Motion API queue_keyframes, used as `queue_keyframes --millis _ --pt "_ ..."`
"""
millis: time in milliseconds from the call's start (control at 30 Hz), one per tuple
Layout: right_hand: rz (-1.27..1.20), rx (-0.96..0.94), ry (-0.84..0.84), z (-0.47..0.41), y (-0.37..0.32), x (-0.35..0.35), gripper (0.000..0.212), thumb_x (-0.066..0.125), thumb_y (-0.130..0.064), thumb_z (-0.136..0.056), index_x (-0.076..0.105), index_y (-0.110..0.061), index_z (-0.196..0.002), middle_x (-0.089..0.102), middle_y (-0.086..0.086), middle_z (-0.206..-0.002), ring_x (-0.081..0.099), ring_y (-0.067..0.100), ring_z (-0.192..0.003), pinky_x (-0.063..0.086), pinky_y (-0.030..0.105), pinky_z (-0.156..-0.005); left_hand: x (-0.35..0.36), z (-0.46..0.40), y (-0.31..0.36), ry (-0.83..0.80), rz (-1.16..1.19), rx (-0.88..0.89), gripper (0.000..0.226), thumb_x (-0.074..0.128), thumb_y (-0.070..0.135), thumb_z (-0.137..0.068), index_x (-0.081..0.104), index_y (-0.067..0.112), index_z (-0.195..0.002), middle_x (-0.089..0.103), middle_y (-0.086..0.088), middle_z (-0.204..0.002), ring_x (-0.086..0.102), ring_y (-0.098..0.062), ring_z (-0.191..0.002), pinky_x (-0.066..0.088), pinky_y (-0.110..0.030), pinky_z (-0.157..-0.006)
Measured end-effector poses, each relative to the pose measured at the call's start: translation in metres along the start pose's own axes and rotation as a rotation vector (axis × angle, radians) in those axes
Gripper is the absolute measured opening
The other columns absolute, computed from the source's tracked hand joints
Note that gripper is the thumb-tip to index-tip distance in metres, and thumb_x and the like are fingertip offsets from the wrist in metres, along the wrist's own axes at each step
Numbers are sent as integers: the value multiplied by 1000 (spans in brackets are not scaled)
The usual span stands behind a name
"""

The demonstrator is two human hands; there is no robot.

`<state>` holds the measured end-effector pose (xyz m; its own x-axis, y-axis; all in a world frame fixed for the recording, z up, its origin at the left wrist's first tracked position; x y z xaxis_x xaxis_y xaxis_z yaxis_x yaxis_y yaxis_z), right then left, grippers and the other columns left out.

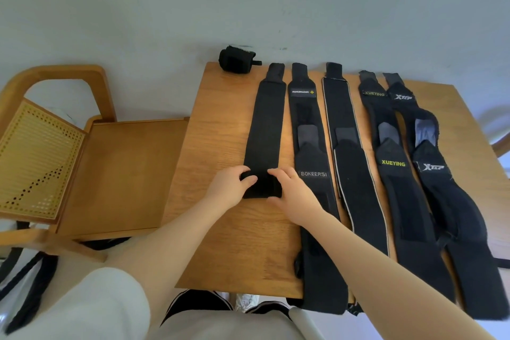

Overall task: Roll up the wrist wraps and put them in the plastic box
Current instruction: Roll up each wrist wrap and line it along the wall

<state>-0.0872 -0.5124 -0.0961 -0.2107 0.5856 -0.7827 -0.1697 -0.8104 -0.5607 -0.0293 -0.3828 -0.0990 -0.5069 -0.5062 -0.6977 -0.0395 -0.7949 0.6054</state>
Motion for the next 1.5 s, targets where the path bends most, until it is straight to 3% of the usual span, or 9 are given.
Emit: queue_keyframes --millis 267,467,567,733,900,1033,1167,1400,1500 --pt "-126 125 -42 -25 6 -13 45 54 -27 -96 43 -17 -138 58 7 -123 54 20 -108 47 31 -89 -11 1 43 201 -384 305 44 48 31 -97 42 23 -140 45 -4 -134 44 -19 -121 44 -28 -91" --pt "-446 400 -149 -34 8 -12 20 60 -27 -92 60 -7 -93 56 2 -76 51 10 -65 42 20 -58 6 3 42 66 -640 353 73 58 33 -92 16 22 -150 31 -10 -149 33 -27 -135 36 -37 -106" --pt "-361 341 -51 -37 -13 -16 34 58 -37 -91 51 -12 -69 50 -2 -62 46 9 -55 37 19 -52 -5 -1 30 63 -424 330 74 64 37 -87 23 24 -147 47 -6 -138 51 -23 -119 45 -35 -97" --pt "-668 166 142 -34 -44 -32 16 50 -28 -97 59 -22 -108 64 -5 -102 60 11 -98 48 23 -83 -39 -7 -21 -40 204 130 63 74 30 -79 42 28 -133 57 8 -122 55 -12 -111 47 -25 -88" --pt "-627 82 212 -27 -52 -29 17 50 -14 -96 59 -24 -107 61 -12 -103 57 -1 -96 43 9 -77 -53 -6 -59 -160 652 -38 47 74 22 -80 49 32 -119 58 11 -116 55 -10 -110 47 -25 -89" --pt "-371 23 45 -31 -69 2 37 58 -22 -93 50 -20 -128 50 -12 -122 47 2 -115 33 5 -84 -59 -8 -61 -291 740 -25 40 69 20 -84 49 33 -116 60 5 -119 58 -16 -111 48 -34 -96" --pt "-602 99 110 -35 -80 5 51 60 -25 -91 40 -24 -138 45 -18 -130 40 -4 -122 29 4 -90 -68 -10 -60 -415 804 -16 46 73 28 -79 49 30 -118 60 1 -123 59 -18 -113 48 -36 -96" --pt "-634 68 223 -46 -108 6 34 62 -26 -90 49 -33 -121 49 -5 -120 44 8 -117 36 15 -95 -89 -9 -63 -602 932 18 69 83 41 -65 51 28 -125 65 1 -122 60 -18 -115 48 -31 -94" --pt "-663 71 157 -51 -121 8 26 67 -31 -86 55 -24 -108 45 -5 -117 43 13 -115 39 26 -98 -99 -7 -60 -649 851 66 47 66 24 -79 50 28 -124 65 2 -118 62 -16 -111 50 -26 -89"
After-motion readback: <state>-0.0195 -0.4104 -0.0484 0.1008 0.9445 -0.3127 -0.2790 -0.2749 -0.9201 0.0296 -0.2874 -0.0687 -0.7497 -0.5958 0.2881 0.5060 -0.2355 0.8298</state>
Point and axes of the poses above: each hand's wrist, its own z-axis away from the middle knuckle, its own x-axis out of the palm, y = z × x, the point moved 8 cm from there along -z, towards the middle knuckle
